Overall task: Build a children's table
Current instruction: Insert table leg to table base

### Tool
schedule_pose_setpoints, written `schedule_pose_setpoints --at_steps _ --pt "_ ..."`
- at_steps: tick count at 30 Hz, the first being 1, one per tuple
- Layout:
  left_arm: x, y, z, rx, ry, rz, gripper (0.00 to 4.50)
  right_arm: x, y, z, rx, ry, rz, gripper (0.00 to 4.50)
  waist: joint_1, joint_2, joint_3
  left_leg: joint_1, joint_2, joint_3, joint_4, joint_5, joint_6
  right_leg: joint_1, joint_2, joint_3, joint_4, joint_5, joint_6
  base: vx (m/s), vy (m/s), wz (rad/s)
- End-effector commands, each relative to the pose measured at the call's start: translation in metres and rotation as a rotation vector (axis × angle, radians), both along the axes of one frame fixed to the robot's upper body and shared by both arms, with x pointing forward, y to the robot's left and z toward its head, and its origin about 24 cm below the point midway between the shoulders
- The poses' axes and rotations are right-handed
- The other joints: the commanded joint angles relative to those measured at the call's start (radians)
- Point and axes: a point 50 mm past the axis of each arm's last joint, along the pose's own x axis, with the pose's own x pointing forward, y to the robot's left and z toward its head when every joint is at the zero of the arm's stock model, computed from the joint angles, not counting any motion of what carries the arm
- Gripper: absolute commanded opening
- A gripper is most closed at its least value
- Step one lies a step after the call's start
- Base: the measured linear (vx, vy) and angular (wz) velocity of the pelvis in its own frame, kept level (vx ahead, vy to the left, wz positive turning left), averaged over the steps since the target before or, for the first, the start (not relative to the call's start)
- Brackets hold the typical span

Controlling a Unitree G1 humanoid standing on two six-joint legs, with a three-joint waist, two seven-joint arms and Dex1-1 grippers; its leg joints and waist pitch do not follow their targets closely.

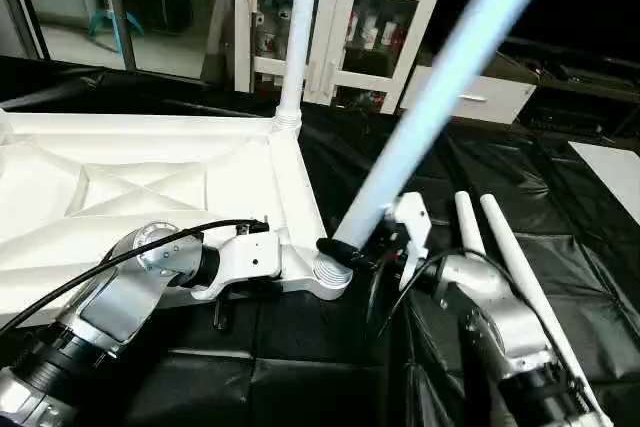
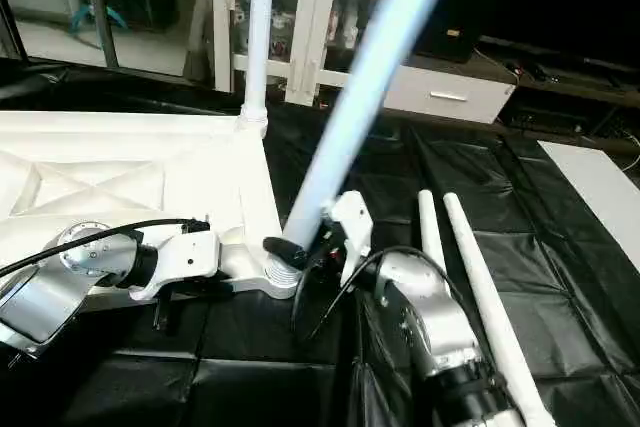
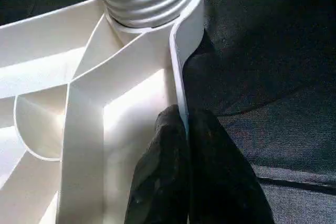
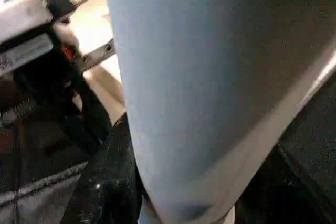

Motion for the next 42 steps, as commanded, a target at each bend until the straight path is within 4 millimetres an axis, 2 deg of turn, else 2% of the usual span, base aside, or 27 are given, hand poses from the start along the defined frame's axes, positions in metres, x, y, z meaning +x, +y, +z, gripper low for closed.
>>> schedule_pose_setpoints --at_steps 1,7,11,13,15,21,24,26,27,28,29,30,31,32,33,34,35,36,37,38,39,40,41,42 --pt "-0.009 -0.002 -0.015 0.068 0.064 -0.044 0.00 -0.013 -0.015 -0.041 -0.174 0.183 -0.015 1.86 -0.006 0.029 -0.022 0.017 0.042 -0.024 -0.097 -0.509 -0.078 -0.003 -0.055 0.038 -0.089 -0.398 -0.123 0.000 0.000 0.00" --pt "-0.009 -0.006 -0.016 0.051 0.053 -0.042 0.00 -0.016 -0.019 -0.049 -0.197 0.212 -0.046 1.86 -0.008 0.030 -0.021 0.019 0.043 -0.027 -0.099 -0.546 -0.079 -0.008 -0.058 0.038 -0.096 -0.447 -0.109 0.000 0.000 0.00" --pt "-0.006 -0.008 -0.015 0.045 0.046 -0.039 0.00 -0.021 -0.021 -0.055 -0.212 0.219 -0.078 1.86 -0.009 0.039 -0.018 0.021 0.043 -0.032 -0.100 -0.591 -0.081 -0.011 -0.058 0.038 -0.102 -0.494 -0.098 0.000 0.000 0.00" --pt "-0.004 -0.008 -0.014 0.043 0.039 -0.036 0.00 -0.020 -0.021 -0.055 -0.207 0.216 -0.094 1.86 -0.011 0.037 -0.017 0.023 0.043 -0.035 -0.101 -0.621 -0.082 -0.013 -0.058 0.037 -0.107 -0.532 -0.087 0.000 0.000 0.00" --pt "-0.002 -0.008 -0.013 0.036 0.030 -0.029 0.00 -0.018 -0.020 -0.053 -0.202 0.208 -0.112 1.86 -0.012 0.042 -0.017 0.025 0.043 -0.037 -0.101 -0.639 -0.083 -0.016 -0.060 0.037 -0.112 -0.554 -0.082 0.000 0.000 0.00" --pt "0.001 -0.009 -0.013 0.020 0.012 -0.004 0.00 -0.011 -0.022 -0.051 -0.208 0.184 -0.161 1.86 -0.015 0.043 -0.017 0.026 0.044 -0.043 -0.105 -0.668 -0.081 -0.015 -0.062 0.033 -0.118 -0.594 -0.073 0.000 0.000 0.00" --pt "0.009 -0.014 -0.011 -0.049 -0.009 0.104 0.00 0.002 -0.026 -0.053 -0.251 0.169 -0.324 1.86 -0.020 0.038 -0.015 0.027 0.043 -0.042 -0.107 -0.664 -0.083 -0.017 -0.062 0.030 -0.123 -0.605 -0.073 0.000 0.000 0.00" --pt "0.013 -0.019 -0.010 -0.076 -0.012 0.156 0.00 0.012 -0.028 -0.055 -0.265 0.176 -0.451 1.86 -0.032 0.043 -0.012 0.027 0.040 -0.052 -0.109 -0.699 -0.090 -0.014 -0.065 0.018 -0.133 -0.681 -0.057 0.000 0.000 0.00" --pt "0.016 -0.023 -0.010 -0.091 -0.015 0.188 0.00 0.017 -0.030 -0.056 -0.278 0.185 -0.537 1.86 -0.036 0.045 -0.012 0.027 0.040 -0.055 -0.111 -0.713 -0.092 -0.010 -0.064 0.011 -0.137 -0.691 -0.052 -0.059 0.017 -0.11" --pt "0.019 -0.027 -0.010 -0.106 -0.018 0.214 0.00 0.022 -0.031 -0.057 -0.286 0.198 -0.608 1.86 -0.043 0.052 -0.014 0.027 0.041 -0.062 -0.118 -0.747 -0.100 0.000 -0.062 -0.003 -0.138 -0.672 -0.054 -0.065 0.030 -0.15" --pt "0.019 -0.028 -0.009 -0.107 -0.018 0.216 0.00 0.022 -0.031 -0.057 -0.287 0.199 -0.613 1.86 -0.050 0.065 -0.012 0.026 0.046 -0.068 -0.134 -0.814 -0.109 0.013 -0.051 -0.024 -0.132 -0.607 -0.064 -0.065 0.030 -0.15" --pt "0.023 -0.033 -0.008 -0.123 -0.027 0.246 0.00 0.027 -0.032 -0.058 -0.294 0.219 -0.686 1.86 -0.054 0.068 -0.012 0.017 0.051 -0.070 -0.148 -0.842 -0.110 0.028 -0.043 -0.029 -0.118 -0.553 -0.071 -0.062 0.039 -0.13" --pt "0.028 -0.041 -0.006 -0.138 -0.034 0.284 0.00 0.032 -0.032 -0.060 -0.310 0.240 -0.768 1.86 -0.046 0.070 -0.010 -0.007 0.060 -0.057 -0.183 -0.880 -0.104 0.054 -0.031 -0.033 -0.065 -0.444 -0.090 -0.117 0.019 -0.05" --pt "0.028 -0.041 -0.006 -0.138 -0.034 0.284 0.00 0.032 -0.032 -0.060 -0.310 0.240 -0.768 1.86 -0.035 0.078 -0.007 -0.032 0.067 -0.039 -0.218 -0.914 -0.104 0.072 -0.012 -0.043 -0.012 -0.391 -0.099 -0.117 0.019 -0.05" --pt "0.034 -0.050 -0.003 -0.149 -0.044 0.330 0.00 0.037 -0.028 -0.061 -0.316 0.271 -0.849 1.86 0.018 0.070 -0.008 -0.068 0.068 0.017 -0.247 -0.907 -0.078 0.089 0.006 -0.030 0.091 -0.277 -0.088 -0.124 -0.029 0.14" --pt "0.037 -0.054 -0.002 -0.153 -0.049 0.353 0.00 0.040 -0.025 -0.061 -0.318 0.282 -0.873 1.86 0.021 0.015 -0.010 0.022 0.040 0.032 -0.156 -0.696 -0.082 -0.010 -0.046 0.038 -0.023 -0.610 -0.039 0.007 -0.112 0.21" --pt "0.041 -0.062 0.000 -0.157 -0.058 0.394 0.00 0.043 -0.019 -0.061 -0.317 0.303 -0.917 1.86 0.002 -0.017 -0.008 0.094 0.019 0.007 0.009 -0.517 -0.059 -0.098 -0.127 0.054 -0.156 -0.879 -0.025 0.007 -0.112 0.21" --pt "0.041 -0.062 0.000 -0.157 -0.058 0.394 0.00 0.043 -0.019 -0.061 -0.317 0.303 -0.917 1.86 -0.006 -0.003 0.005 0.100 0.012 -0.014 0.086 -0.341 -0.031 -0.118 -0.171 0.075 -0.205 -1.063 -0.016 0.010 -0.108 -0.10" --pt "0.047 -0.071 0.002 -0.158 -0.075 0.440 0.00 0.047 -0.012 -0.061 -0.308 0.333 -0.984 1.86 0.003 0.027 -0.017 -0.030 0.036 -0.069 -0.022 -0.093 -0.061 0.057 -0.154 0.054 -0.114 -0.841 -0.050 0.039 0.026 -0.36" --pt "0.050 -0.077 0.004 -0.155 -0.091 0.458 0.00 0.049 -0.007 -0.060 -0.301 0.349 -1.026 1.86 -0.001 0.043 -0.031 -0.009 0.046 -0.064 -0.064 -0.114 -0.100 0.047 -0.098 0.023 -0.082 -0.580 -0.069 0.039 0.026 -0.36" --pt "0.051 -0.079 0.004 -0.154 -0.102 0.467 0.00 0.050 -0.004 -0.060 -0.296 0.357 -1.047 1.86 -0.022 0.054 -0.032 0.026 0.045 -0.057 -0.074 -0.224 -0.152 0.005 -0.039 0.009 -0.036 -0.210 -0.102 0.000 0.000 0.00" --pt "0.055 -0.084 0.007 -0.156 -0.128 0.491 0.00 0.052 0.002 -0.057 -0.275 0.371 -1.091 1.86 -0.025 0.049 -0.031 0.029 0.042 -0.050 -0.079 -0.270 -0.150 0.008 -0.034 0.008 -0.039 -0.128 -0.121 0.000 0.000 0.00" --pt "0.058 -0.086 0.009 -0.154 -0.146 0.504 0.00 0.054 0.007 -0.055 -0.254 0.379 -1.113 1.86 -0.028 0.053 -0.016 0.031 0.039 -0.044 -0.093 -0.424 -0.137 0.002 -0.037 0.012 -0.059 -0.222 -0.126 0.000 0.000 0.00" --pt "0.060 -0.086 0.010 -0.150 -0.163 0.518 0.00 0.056 0.012 -0.052 -0.235 0.378 -1.132 1.86 -0.032 0.047 -0.005 0.045 0.034 -0.044 -0.091 -0.604 -0.122 -0.022 -0.042 0.012 -0.093 -0.461 -0.093 -0.055 -0.021 0.12"
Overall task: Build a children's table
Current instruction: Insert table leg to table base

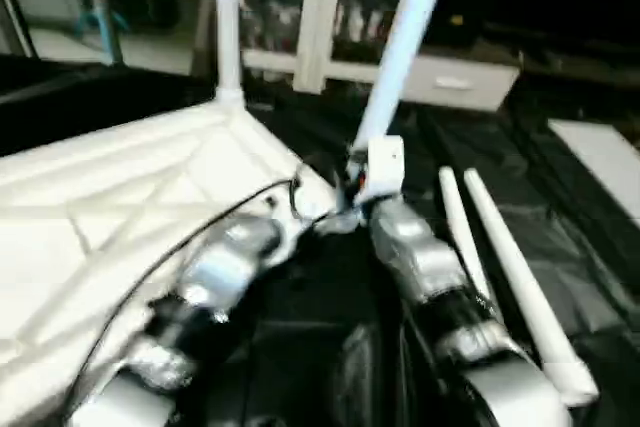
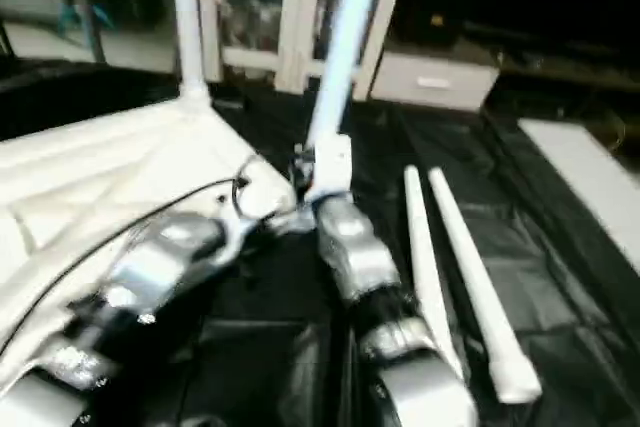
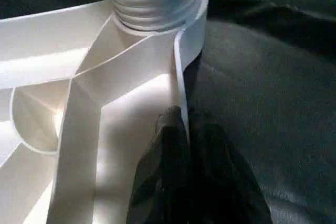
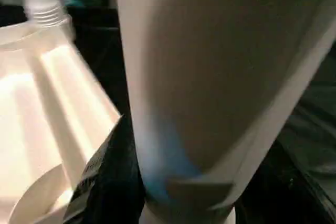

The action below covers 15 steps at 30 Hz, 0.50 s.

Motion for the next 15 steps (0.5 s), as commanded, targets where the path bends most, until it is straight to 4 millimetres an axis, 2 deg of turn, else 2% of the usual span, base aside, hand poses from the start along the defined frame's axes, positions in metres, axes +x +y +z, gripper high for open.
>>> schedule_pose_setpoints --at_steps 1,2,4,5,6,7,9,10,13,14,15 --pt "0.009 -0.012 0.024 -0.008 -0.114 -0.029 0.00 -0.019 -0.025 -0.055 -0.058 0.249 -0.158 1.86 -0.022 0.037 -0.022 0.043 0.025 -0.012 -0.102 -0.665 -0.068 -0.030 -0.048 0.027 -0.136 -0.607 -0.029 0.000 0.000 0.00" --pt "0.009 -0.011 0.024 -0.007 -0.114 -0.028 0.00 -0.018 -0.024 -0.053 -0.052 0.242 -0.163 1.86 -0.019 0.037 -0.028 0.035 0.027 -0.017 -0.106 -0.653 -0.051 -0.017 -0.060 0.027 -0.144 -0.637 -0.013 0.000 0.000 0.00" --pt "0.009 -0.010 0.025 -0.001 -0.116 -0.023 0.00 -0.016 -0.022 -0.051 -0.054 0.230 -0.170 1.85 -0.016 0.035 -0.035 0.023 0.030 -0.016 -0.114 -0.592 -0.043 -0.004 -0.066 0.031 -0.144 -0.599 -0.014 0.000 0.000 0.00" --pt "0.009 -0.008 0.024 0.005 -0.116 -0.021 0.00 -0.015 -0.022 -0.050 -0.059 0.221 -0.169 1.85 -0.014 0.035 -0.037 0.012 0.032 -0.013 -0.122 -0.527 -0.042 0.004 -0.067 0.035 -0.138 -0.530 -0.021 0.000 0.000 0.00" --pt "0.009 -0.006 0.024 0.009 -0.114 -0.018 0.00 -0.015 -0.021 -0.049 -0.056 0.217 -0.166 1.85 -0.009 0.032 -0.045 0.002 0.034 -0.008 -0.124 -0.429 -0.045 0.012 -0.067 0.041 -0.127 -0.426 -0.032 0.000 0.000 0.00" --pt "0.009 -0.004 0.024 0.014 -0.112 -0.013 0.00 -0.014 -0.021 -0.049 -0.056 0.217 -0.170 1.85 -0.011 0.031 -0.040 -0.006 0.036 -0.002 -0.124 -0.372 -0.054 0.009 -0.061 0.043 -0.116 -0.341 -0.047 0.000 0.000 0.00" --pt "0.009 -0.003 0.023 0.020 -0.110 -0.007 0.00 -0.013 -0.021 -0.049 -0.058 0.216 -0.180 1.85 -0.011 0.031 -0.037 -0.002 0.034 0.003 -0.123 -0.387 -0.063 0.004 -0.058 0.045 -0.114 -0.350 -0.053 0.000 0.000 0.00" --pt "0.009 -0.002 0.022 0.023 -0.108 -0.004 0.00 -0.013 -0.020 -0.048 -0.055 0.214 -0.178 1.85 -0.011 0.034 -0.037 -0.002 0.034 0.003 -0.123 -0.394 -0.066 0.005 -0.059 0.045 -0.114 -0.359 -0.053 0.000 0.000 0.00" --pt "0.009 0.000 0.021 0.033 -0.103 -0.001 0.00 -0.009 -0.015 -0.043 -0.023 0.160 -0.119 1.85 -0.012 0.033 -0.039 -0.003 0.034 0.004 -0.122 -0.397 -0.067 0.004 -0.060 0.046 -0.116 -0.359 -0.054 0.000 0.000 0.00" --pt "0.010 0.000 0.021 0.033 -0.103 -0.001 0.00 -0.009 -0.014 -0.042 -0.010 0.151 -0.102 2.41 -0.013 0.033 -0.040 -0.007 0.034 0.003 -0.123 -0.378 -0.066 0.009 -0.059 0.046 -0.112 -0.336 -0.058 0.000 0.000 0.00" --pt "0.010 0.000 0.021 0.033 -0.103 -0.001 0.00 -0.009 -0.014 -0.042 -0.010 0.151 -0.102 2.55 -0.012 0.033 -0.041 -0.008 0.034 0.004 -0.123 -0.365 -0.066 0.011 -0.059 0.046 -0.110 -0.320 -0.060 0.000 0.000 0.00"
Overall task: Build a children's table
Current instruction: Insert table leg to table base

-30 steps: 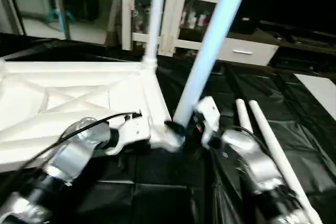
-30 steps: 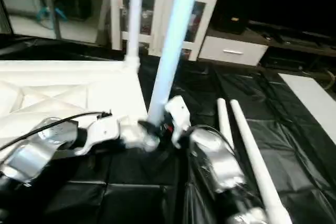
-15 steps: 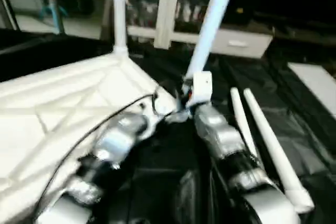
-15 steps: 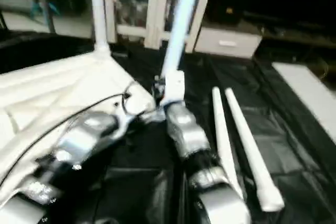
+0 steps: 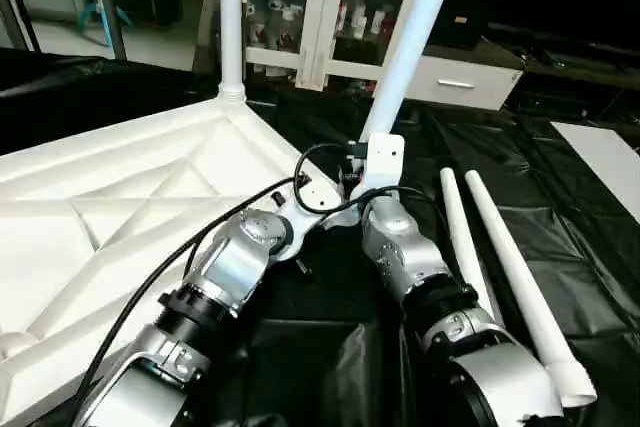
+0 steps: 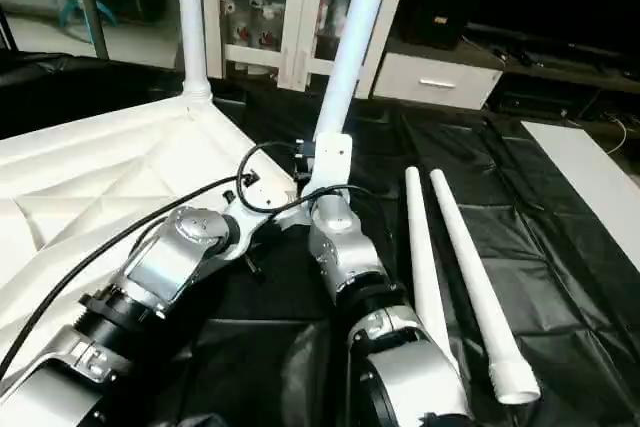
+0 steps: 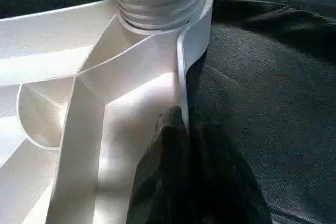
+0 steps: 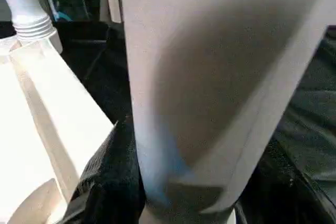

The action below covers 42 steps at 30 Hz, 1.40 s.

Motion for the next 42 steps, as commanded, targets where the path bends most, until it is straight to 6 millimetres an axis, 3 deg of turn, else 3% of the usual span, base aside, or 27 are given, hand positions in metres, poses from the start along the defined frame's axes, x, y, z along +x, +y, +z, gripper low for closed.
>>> schedule_pose_setpoints --at_steps 1,3,4,5,7,8,9,13,15,16,17,19,21,23,25,28,31,36,37,40,42 --pt "0.006 0.000 0.018 0.009 -0.068 -0.025 0.00 -0.013 -0.015 -0.040 0.013 0.202 -0.057 2.55 -0.011 0.033 -0.040 -0.001 0.035 -0.007 -0.088 -0.351 -0.069 0.011 -0.058 0.045 -0.077 -0.318 -0.065 0.000 0.000 0.00" --pt "0.006 0.002 0.018 0.005 -0.071 -0.029 0.00 -0.009 -0.012 -0.030 0.086 0.154 0.001 2.61 -0.007 0.033 -0.046 0.009 0.036 0.001 -0.080 -0.321 -0.058 0.006 -0.055 0.047 -0.071 -0.246 -0.092 0.000 0.000 0.00" --pt "0.006 0.003 0.018 0.005 -0.071 -0.030 0.00 -0.008 -0.011 -0.028 0.097 0.139 0.012 2.89 -0.009 0.031 -0.049 -0.002 0.036 0.002 -0.078 -0.253 -0.056 0.017 -0.051 0.047 -0.057 -0.155 -0.106 0.050 -0.008 0.05" --pt "0.006 0.003 0.019 0.005 -0.072 -0.030 0.00 -0.007 -0.011 -0.026 0.103 0.131 0.018 2.89 -0.007 0.035 -0.051 -0.006 0.036 0.002 -0.078 -0.213 -0.055 0.023 -0.050 0.045 -0.050 -0.107 -0.111 0.059 -0.005 0.04" --pt "0.005 0.005 0.018 0.006 -0.070 -0.036 0.00 -0.005 -0.013 -0.021 0.121 0.106 0.030 3.06 -0.007 0.029 -0.061 -0.010 0.029 0.008 -0.064 -0.095 -0.047 0.031 -0.043 0.043 -0.033 0.048 -0.129 0.000 0.000 0.00" --pt "0.004 0.007 0.018 0.007 -0.069 -0.041 0.00 -0.003 -0.015 -0.017 0.123 0.087 0.043 3.16 -0.007 0.033 -0.060 -0.012 0.022 0.015 -0.058 -0.017 -0.030 0.031 -0.035 0.042 -0.025 0.167 -0.147 0.000 0.000 0.00" --pt "0.004 0.009 0.018 0.007 -0.069 -0.044 0.00 -0.003 -0.016 -0.015 0.123 0.075 0.052 3.28 -0.008 0.032 -0.059 -0.013 0.021 0.017 -0.055 -0.016 -0.027 0.030 -0.034 0.042 -0.024 0.176 -0.149 0.000 0.000 0.00" --pt "0.001 0.016 0.017 0.005 -0.060 -0.062 0.00 -0.002 -0.027 -0.002 0.109 -0.016 0.134 3.60 -0.005 0.031 -0.057 -0.012 0.025 0.020 -0.058 -0.055 -0.019 0.035 -0.039 0.044 -0.029 0.124 -0.148 0.000 0.000 0.00" --pt "-0.003 0.020 0.016 0.005 -0.052 -0.110 0.00 -0.008 -0.032 0.008 0.114 -0.076 0.268 3.71 -0.004 0.032 -0.053 -0.011 0.030 0.020 -0.061 -0.098 -0.023 0.034 -0.041 0.044 -0.035 0.059 -0.137 0.000 0.000 0.00" --pt "-0.003 0.020 0.015 0.005 -0.051 -0.112 0.00 -0.008 -0.033 0.008 0.113 -0.079 0.275 3.71 -0.004 0.037 -0.053 -0.010 0.032 0.020 -0.062 -0.107 -0.026 0.033 -0.042 0.045 -0.035 0.048 -0.137 0.000 0.000 0.00" --pt "-0.005 0.023 0.014 0.008 -0.045 -0.129 0.00 -0.012 -0.035 0.011 0.109 -0.096 0.325 3.82 -0.003 0.033 -0.051 -0.012 0.033 0.021 -0.063 -0.119 -0.025 0.035 -0.042 0.045 -0.039 0.025 -0.130 0.000 0.000 0.00" --pt "-0.007 0.027 0.012 0.024 -0.026 -0.138 0.00 -0.016 -0.039 0.012 0.107 -0.097 0.381 3.96 -0.003 0.037 -0.050 -0.009 0.035 0.022 -0.064 -0.135 -0.026 0.032 -0.042 0.045 -0.041 -0.001 -0.137 0.000 0.000 0.00" --pt "-0.008 0.031 0.010 0.034 -0.018 -0.143 0.00 -0.018 -0.043 0.013 0.100 -0.101 0.417 4.09 -0.005 0.034 -0.048 -0.012 0.035 0.022 -0.065 -0.147 -0.032 0.031 -0.044 0.047 -0.041 -0.038 -0.143 0.000 0.000 0.00" --pt "-0.012 0.039 0.007 0.053 0.004 -0.160 0.00 -0.025 -0.055 0.017 0.077 -0.106 0.516 4.33 -0.003 0.042 -0.047 -0.011 0.037 0.022 -0.064 -0.151 -0.028 0.031 -0.046 0.049 -0.043 -0.048 -0.144 0.000 0.000 0.00" --pt "-0.017 0.048 0.004 0.068 0.020 -0.193 0.00 -0.033 -0.070 0.022 0.034 -0.111 0.632 4.46 0.002 0.039 -0.049 -0.011 0.037 0.021 -0.060 -0.125 -0.013 0.035 -0.042 0.049 -0.040 -0.008 -0.149 0.000 0.000 0.00" --pt "-0.029 0.050 0.002 0.024 0.068 -0.323 0.00 -0.042 -0.086 0.026 -0.048 -0.107 0.773 4.46 0.002 0.034 -0.046 -0.017 0.033 0.022 -0.059 -0.118 0.000 0.040 -0.041 0.047 -0.042 -0.014 -0.164 0.000 0.000 0.00" --pt "-0.039 0.051 0.002 0.020 0.090 -0.450 0.00 -0.048 -0.093 0.025 -0.071 -0.077 0.856 4.46 0.001 0.036 -0.045 -0.010 0.037 0.022 -0.059 -0.152 0.005 0.033 -0.043 0.048 -0.046 -0.076 -0.176 0.000 0.000 0.00" --pt "-0.053 0.052 0.003 -0.001 0.149 -0.574 0.00 -0.064 -0.106 0.025 -0.122 0.007 1.052 4.46 0.011 0.039 -0.044 -0.002 0.041 0.025 -0.057 -0.149 0.011 0.029 -0.039 0.048 -0.040 -0.047 -0.201 0.000 0.000 0.00" --pt "-0.054 0.052 0.003 -0.004 0.152 -0.577 0.00 -0.065 -0.106 0.025 -0.123 0.010 1.059 4.46 0.014 0.032 -0.042 -0.004 0.041 0.026 -0.057 -0.150 0.012 0.030 -0.041 0.048 -0.039 -0.058 -0.202 0.000 0.000 0.00" --pt "-0.058 0.051 0.004 -0.030 0.182 -0.606 0.00 -0.069 -0.107 0.025 -0.129 0.030 1.114 4.46 0.015 0.033 -0.043 -0.006 0.041 0.025 -0.058 -0.157 0.007 0.031 -0.045 0.048 -0.041 -0.084 -0.198 0.000 0.000 0.00" --pt "-0.064 0.051 0.004 -0.046 0.216 -0.647 0.00 -0.075 -0.107 0.023 -0.159 0.060 1.195 4.46 0.016 0.027 -0.042 -0.006 0.041 0.024 -0.057 -0.174 0.007 0.031 -0.047 0.048 -0.045 -0.127 -0.191 0.000 0.000 0.00"
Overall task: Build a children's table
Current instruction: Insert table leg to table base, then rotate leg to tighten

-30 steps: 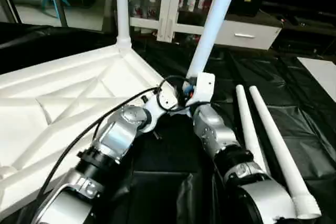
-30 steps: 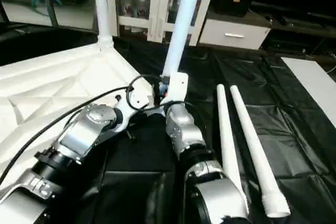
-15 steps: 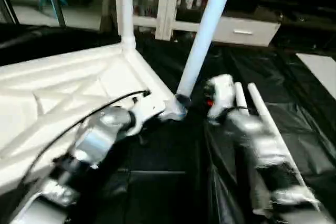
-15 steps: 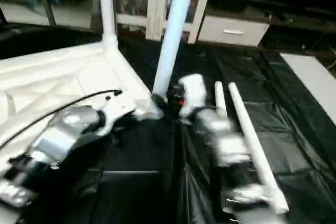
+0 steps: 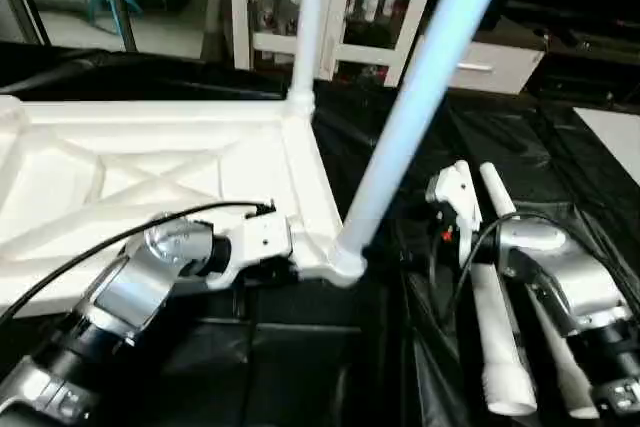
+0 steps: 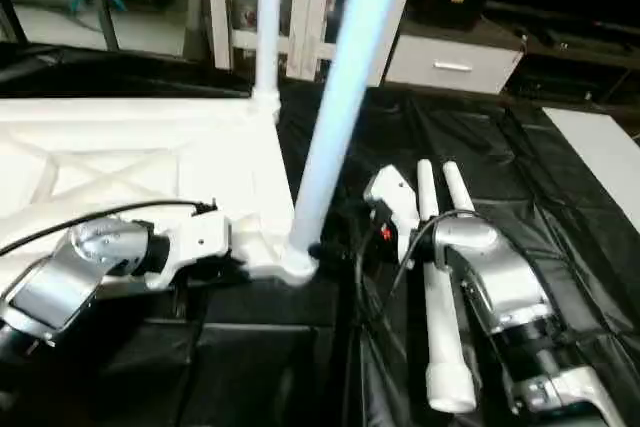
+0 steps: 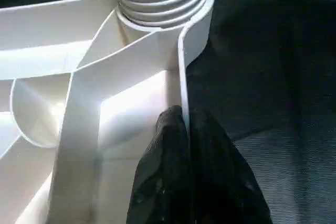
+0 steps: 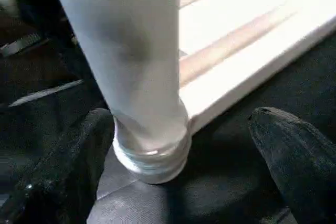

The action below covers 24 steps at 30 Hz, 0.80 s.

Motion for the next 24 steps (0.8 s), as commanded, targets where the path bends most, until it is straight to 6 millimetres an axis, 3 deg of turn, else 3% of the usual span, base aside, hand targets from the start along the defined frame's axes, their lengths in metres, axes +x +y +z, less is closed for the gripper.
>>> schedule_pose_setpoints --at_steps 1,2,7,19,24 --pt "-0.017 -0.009 -0.012 0.013 0.100 -0.119 0.00 -0.009 0.001 -0.002 -0.055 0.017 0.105 4.46 -0.001 0.011 -0.053 0.008 0.024 0.003 -0.065 -0.195 0.004 0.048 -0.057 0.043 -0.060 -0.137 -0.178 0.000 0.000 0.00" --pt "-0.017 -0.009 -0.012 0.014 0.102 -0.127 0.00 -0.010 0.001 -0.003 -0.066 0.020 0.121 4.46 -0.002 0.007 -0.052 0.007 0.024 0.003 -0.065 -0.191 0.006 0.047 -0.057 0.044 -0.061 -0.137 -0.177 0.000 0.000 0.00" --pt "-0.019 -0.010 -0.012 0.018 0.112 -0.146 0.00 -0.013 0.008 -0.005 -0.087 0.037 0.186 4.46 0.002 0.011 -0.054 0.009 0.023 0.003 -0.062 -0.167 0.007 0.046 -0.055 0.043 -0.054 -0.102 -0.187 0.000 0.000 0.00" --pt "-0.019 -0.011 -0.012 0.028 0.111 -0.157 0.00 -0.010 0.023 -0.015 -0.099 0.020 0.217 4.46 0.004 0.008 -0.059 0.008 0.020 0.003 -0.057 -0.147 0.001 0.049 -0.054 0.042 -0.048 -0.069 -0.195 0.000 0.000 0.00" --pt "-0.019 -0.010 -0.012 0.033 0.111 -0.156 0.00 -0.010 0.027 -0.015 -0.082 0.019 0.219 4.06 0.003 0.008 -0.059 0.007 0.020 0.003 -0.057 -0.152 0.002 0.051 -0.055 0.042 -0.047 -0.075 -0.194 0.000 0.000 0.00"
